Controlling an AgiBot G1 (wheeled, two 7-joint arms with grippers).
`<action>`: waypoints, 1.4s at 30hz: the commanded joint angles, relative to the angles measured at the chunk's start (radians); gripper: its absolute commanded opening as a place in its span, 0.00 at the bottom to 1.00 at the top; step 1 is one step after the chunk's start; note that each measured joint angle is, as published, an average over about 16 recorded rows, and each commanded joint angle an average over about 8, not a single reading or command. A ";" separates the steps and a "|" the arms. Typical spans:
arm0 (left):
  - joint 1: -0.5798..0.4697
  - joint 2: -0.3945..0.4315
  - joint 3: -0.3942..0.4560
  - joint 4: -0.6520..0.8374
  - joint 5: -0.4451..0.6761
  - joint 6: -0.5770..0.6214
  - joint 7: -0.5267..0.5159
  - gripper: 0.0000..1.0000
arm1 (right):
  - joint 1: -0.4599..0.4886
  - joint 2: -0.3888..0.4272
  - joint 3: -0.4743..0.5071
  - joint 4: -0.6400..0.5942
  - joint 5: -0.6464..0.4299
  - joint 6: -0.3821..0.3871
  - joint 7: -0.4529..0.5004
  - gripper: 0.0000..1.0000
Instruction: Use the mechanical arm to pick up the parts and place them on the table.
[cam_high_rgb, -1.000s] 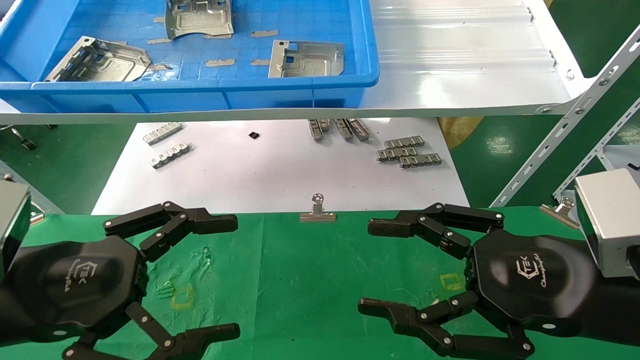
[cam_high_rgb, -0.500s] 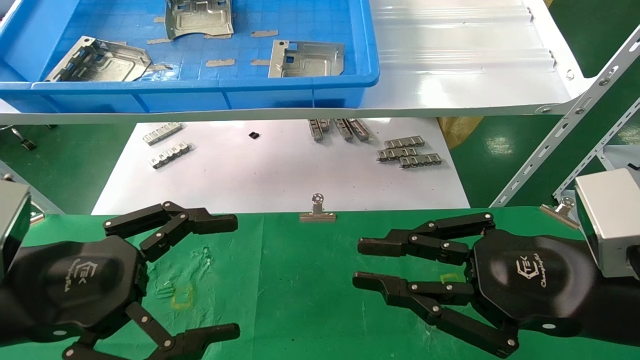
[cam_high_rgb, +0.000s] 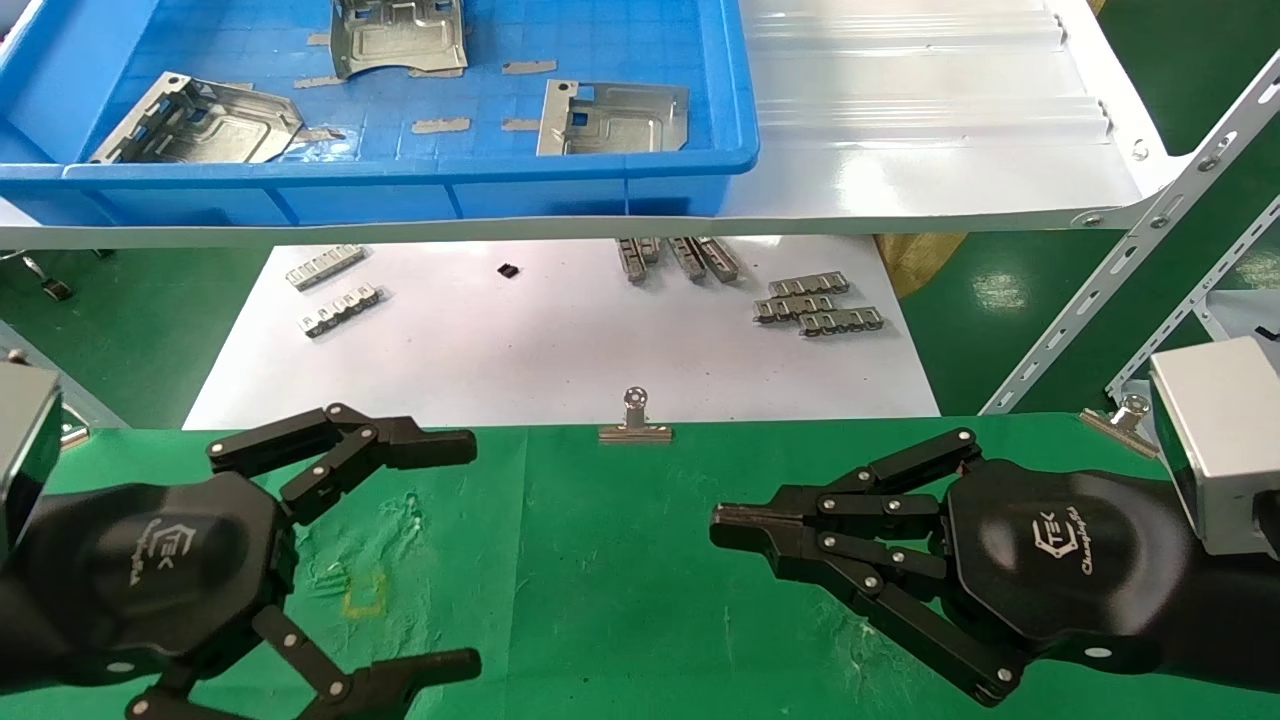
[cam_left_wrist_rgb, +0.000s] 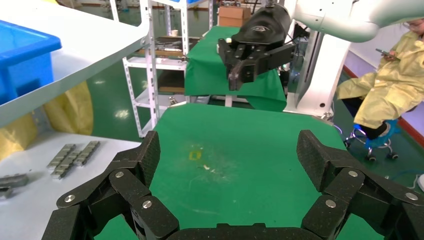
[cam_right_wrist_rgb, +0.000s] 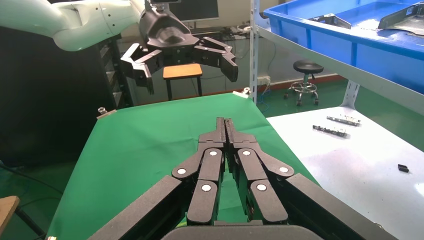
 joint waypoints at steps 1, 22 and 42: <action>-0.013 0.000 -0.003 -0.009 0.003 -0.007 -0.002 1.00 | 0.000 0.000 0.000 0.000 0.000 0.000 0.000 0.00; -0.784 0.405 0.201 0.939 0.493 -0.338 0.084 1.00 | 0.000 0.000 0.000 0.000 0.000 0.000 0.000 0.00; -0.871 0.507 0.226 1.232 0.561 -0.629 0.127 0.00 | 0.000 0.000 0.000 0.000 0.000 0.000 0.000 1.00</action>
